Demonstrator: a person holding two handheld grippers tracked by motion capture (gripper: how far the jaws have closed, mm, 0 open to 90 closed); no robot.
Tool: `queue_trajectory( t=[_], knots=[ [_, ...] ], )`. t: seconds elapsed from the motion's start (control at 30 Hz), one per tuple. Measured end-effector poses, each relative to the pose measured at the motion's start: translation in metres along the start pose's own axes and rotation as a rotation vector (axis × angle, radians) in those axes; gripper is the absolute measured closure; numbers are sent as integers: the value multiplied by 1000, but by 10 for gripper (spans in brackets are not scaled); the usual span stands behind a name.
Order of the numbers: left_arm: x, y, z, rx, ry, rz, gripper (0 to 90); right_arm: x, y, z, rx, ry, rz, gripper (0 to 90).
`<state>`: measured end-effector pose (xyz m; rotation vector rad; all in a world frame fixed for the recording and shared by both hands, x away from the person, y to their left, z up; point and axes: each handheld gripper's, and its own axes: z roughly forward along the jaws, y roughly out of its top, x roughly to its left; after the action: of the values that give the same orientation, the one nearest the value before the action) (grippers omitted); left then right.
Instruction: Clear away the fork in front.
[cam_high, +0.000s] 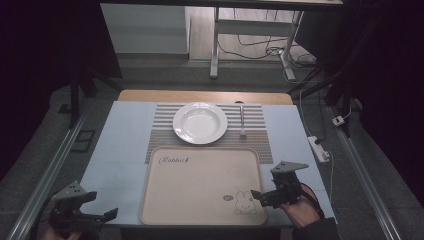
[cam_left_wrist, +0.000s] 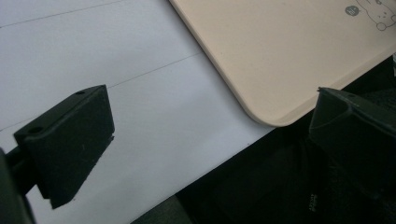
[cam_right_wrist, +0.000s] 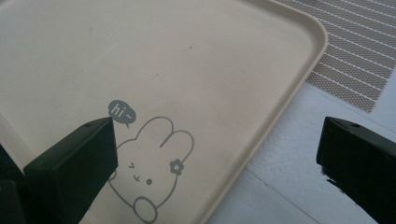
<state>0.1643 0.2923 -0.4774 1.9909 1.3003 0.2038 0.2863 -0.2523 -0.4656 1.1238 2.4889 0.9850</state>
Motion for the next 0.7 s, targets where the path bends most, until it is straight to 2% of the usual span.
queue_trajectory(
  t=[0.13, 0.3, 0.53, 0.7],
  knots=[
    [0, 0, 0, 2, 3, 2, 5, -3, 5, 7, 4, -8, -18, 0],
    [0, 0, 0, 2, 2, 0, 5, -8, 17, 16, -6, -29, -20, 0],
    [0, 0, 1, 5, 4, 2, 6, -14, 25, 28, 7, -58, -29, 0],
    [-1, 1, 1, 10, 6, 4, 7, -21, 34, 39, 11, -113, -36, 0]
  ],
)
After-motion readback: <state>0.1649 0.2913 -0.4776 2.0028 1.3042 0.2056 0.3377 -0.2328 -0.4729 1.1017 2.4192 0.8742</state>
